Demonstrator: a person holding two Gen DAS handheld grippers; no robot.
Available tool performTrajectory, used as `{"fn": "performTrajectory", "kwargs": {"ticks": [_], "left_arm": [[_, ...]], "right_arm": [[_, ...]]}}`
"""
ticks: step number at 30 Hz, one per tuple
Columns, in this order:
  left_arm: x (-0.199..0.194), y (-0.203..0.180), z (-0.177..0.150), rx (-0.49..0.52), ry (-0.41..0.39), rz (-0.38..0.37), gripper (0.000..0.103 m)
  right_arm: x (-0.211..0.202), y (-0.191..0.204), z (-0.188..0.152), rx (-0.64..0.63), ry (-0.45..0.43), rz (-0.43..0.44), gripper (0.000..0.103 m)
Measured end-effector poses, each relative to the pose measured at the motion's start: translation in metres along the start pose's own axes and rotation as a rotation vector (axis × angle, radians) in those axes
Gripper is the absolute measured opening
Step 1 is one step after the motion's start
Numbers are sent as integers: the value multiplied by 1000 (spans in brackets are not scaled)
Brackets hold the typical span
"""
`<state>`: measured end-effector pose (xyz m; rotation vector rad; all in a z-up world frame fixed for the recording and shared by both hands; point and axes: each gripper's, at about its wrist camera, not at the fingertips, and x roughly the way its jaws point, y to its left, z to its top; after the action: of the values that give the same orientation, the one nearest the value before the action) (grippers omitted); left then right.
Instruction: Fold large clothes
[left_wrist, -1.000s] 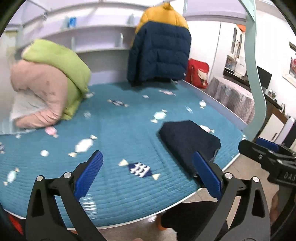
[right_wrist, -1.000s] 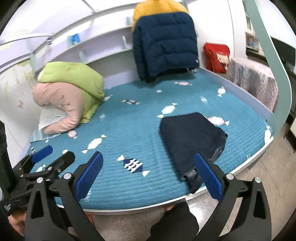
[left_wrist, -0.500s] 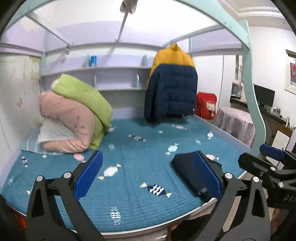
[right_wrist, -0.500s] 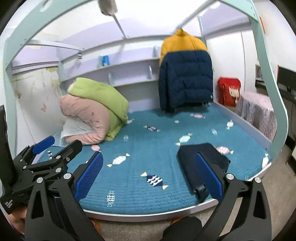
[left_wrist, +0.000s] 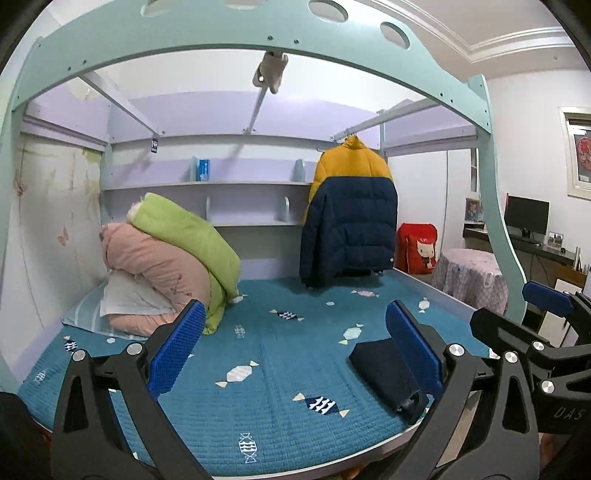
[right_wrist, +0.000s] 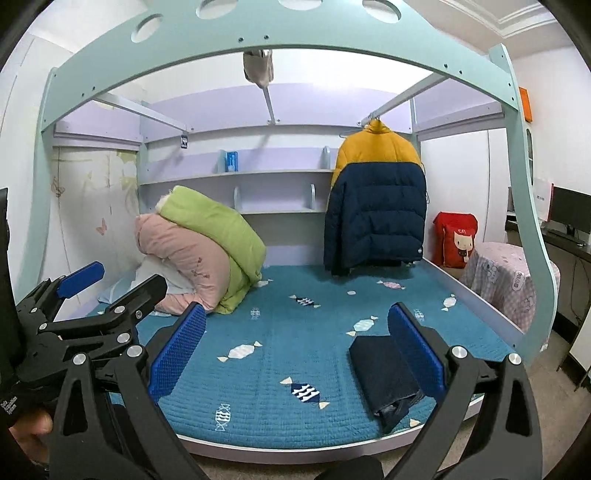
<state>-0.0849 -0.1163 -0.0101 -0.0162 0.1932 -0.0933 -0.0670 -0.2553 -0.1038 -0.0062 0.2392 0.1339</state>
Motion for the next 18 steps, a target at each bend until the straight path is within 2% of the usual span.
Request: {"fn": "performTrajectory", "kwargs": {"ticks": [7, 18], "left_arm": [[-14, 4, 5, 4, -46, 19, 98], [-19, 3, 13, 5, -72, 29, 98]], "right_arm": [[-15, 7, 4, 6, -29, 10, 95], [-21, 6, 8, 15, -46, 12, 95]]}}
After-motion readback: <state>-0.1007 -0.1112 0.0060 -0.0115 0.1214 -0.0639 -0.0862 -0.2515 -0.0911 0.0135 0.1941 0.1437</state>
